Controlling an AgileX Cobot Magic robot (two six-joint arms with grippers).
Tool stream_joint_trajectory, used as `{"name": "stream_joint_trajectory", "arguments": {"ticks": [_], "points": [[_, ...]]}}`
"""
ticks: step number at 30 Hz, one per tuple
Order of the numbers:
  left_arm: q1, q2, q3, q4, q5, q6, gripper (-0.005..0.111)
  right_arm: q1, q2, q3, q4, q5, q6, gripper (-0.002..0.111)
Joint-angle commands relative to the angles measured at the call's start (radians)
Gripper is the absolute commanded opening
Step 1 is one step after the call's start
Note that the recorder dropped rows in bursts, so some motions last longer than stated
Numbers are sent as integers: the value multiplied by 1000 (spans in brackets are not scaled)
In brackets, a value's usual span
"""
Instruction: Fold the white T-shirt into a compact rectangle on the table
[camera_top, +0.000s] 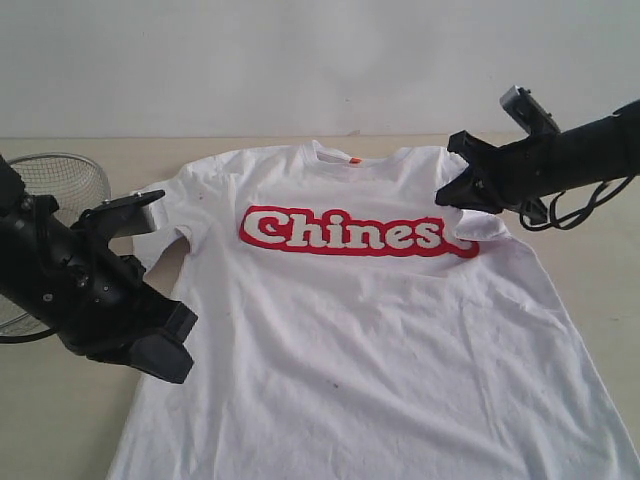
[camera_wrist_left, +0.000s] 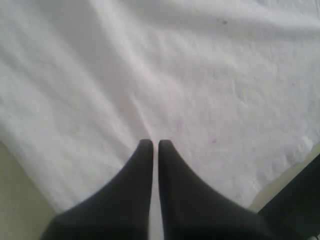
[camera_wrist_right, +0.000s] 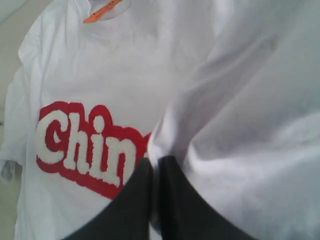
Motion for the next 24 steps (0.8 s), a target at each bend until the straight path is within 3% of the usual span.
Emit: {"name": "stream_joint_trajectory", "arguments": {"ticks": [1, 8, 11, 24], "points": [[-5, 0, -6, -13, -8, 5, 5, 34, -15, 3, -23, -28, 3, 5], [-5, 0, -6, -13, 4, 5, 5, 63, 5, 3, -135, -28, 107, 43], [-5, 0, -6, -13, 4, 5, 5, 65, 12, 3, -145, 16, 143, 53], [-5, 0, -6, -13, 9, 7, 5, 61, -1, 3, -166, 59, 157, 55]]}}
